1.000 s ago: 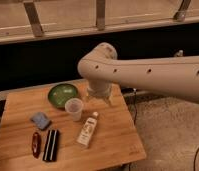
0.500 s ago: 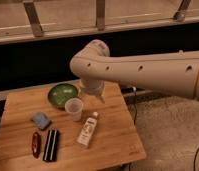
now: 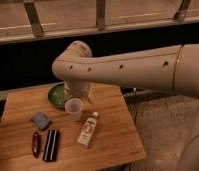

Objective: Place the eraser on the white sponge

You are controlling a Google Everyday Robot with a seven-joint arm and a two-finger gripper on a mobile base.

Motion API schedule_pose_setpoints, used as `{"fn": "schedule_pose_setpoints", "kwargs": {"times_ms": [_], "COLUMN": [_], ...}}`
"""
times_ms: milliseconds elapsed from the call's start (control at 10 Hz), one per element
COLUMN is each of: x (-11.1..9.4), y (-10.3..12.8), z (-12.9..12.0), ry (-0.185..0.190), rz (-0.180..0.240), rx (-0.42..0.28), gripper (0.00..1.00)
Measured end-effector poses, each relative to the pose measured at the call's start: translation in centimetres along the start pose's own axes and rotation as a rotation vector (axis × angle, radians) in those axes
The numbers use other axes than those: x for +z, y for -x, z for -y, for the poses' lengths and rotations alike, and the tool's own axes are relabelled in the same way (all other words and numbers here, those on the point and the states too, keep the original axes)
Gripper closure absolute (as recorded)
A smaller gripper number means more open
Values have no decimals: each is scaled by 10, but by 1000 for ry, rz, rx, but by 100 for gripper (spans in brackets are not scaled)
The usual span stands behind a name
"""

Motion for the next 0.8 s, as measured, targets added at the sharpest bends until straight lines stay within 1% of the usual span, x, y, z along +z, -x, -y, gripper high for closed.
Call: {"fn": "schedule_pose_setpoints", "kwargs": {"times_ms": [200,500,600,700,800], "x": [0,0,2,7,19], "y": [2,1,1,2,0], "z": [5,4,5,10,13], "ry": [-4,-4,2,14,41], "rz": [2,0,-12,-35,-73], "rx": [8,7,6,2,-9], "gripper": [35,35,35,35,35]}}
